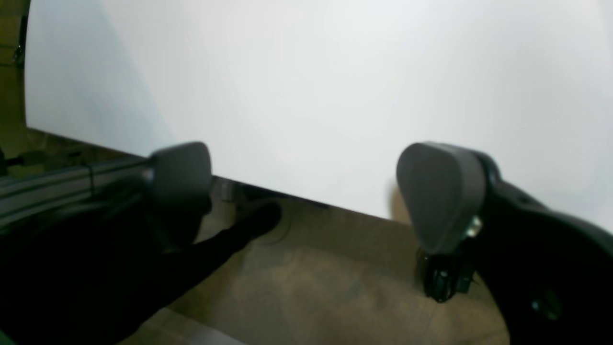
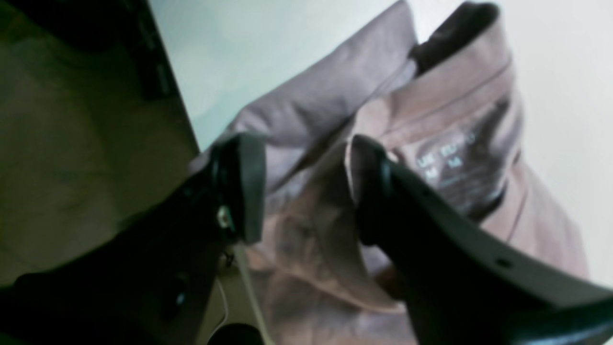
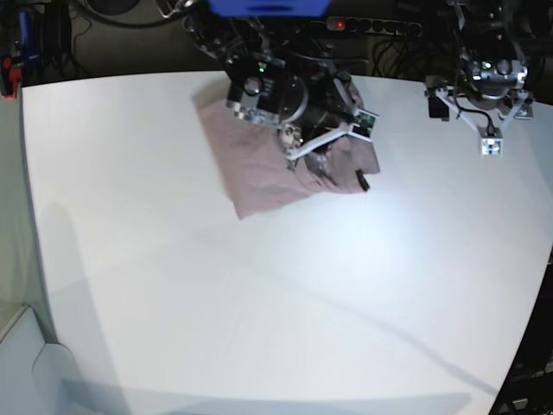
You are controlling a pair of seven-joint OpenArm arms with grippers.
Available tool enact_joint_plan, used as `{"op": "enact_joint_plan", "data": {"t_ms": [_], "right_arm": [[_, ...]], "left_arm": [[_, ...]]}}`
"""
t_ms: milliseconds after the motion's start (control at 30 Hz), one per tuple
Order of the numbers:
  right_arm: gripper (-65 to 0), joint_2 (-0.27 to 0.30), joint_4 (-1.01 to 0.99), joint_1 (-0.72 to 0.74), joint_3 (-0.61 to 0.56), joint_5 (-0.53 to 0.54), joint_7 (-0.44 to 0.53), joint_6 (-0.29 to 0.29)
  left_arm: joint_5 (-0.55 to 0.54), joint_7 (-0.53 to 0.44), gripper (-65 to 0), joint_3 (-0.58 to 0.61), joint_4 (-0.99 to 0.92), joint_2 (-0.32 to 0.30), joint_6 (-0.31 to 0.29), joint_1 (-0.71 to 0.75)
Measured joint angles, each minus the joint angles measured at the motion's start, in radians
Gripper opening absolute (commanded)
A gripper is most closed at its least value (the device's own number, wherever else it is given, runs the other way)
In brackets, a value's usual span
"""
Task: Layout the t-shirt on the table in an organized manner, then fold the t-shirt properly
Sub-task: 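Lower the folded end onto the stack and press it with the right gripper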
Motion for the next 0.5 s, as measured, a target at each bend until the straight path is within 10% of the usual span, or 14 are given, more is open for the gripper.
{"op": "enact_joint_plan", "data": {"t_ms": [167,500], "right_arm": [[-62.0,0.008,0.003,-0.003,-0.066,0.0,-0.002,0.0],[-62.7,0.017,0.052,-0.039,-0.134,-0.004,-0.001,0.003]], "left_arm": [[0.0,0.0,-1.7,0.0,0.0,0.0,0.0,0.0],[-0.005,0.002,-1.7,0.002,-0.001,0.0,0.0,-0.002]]}}
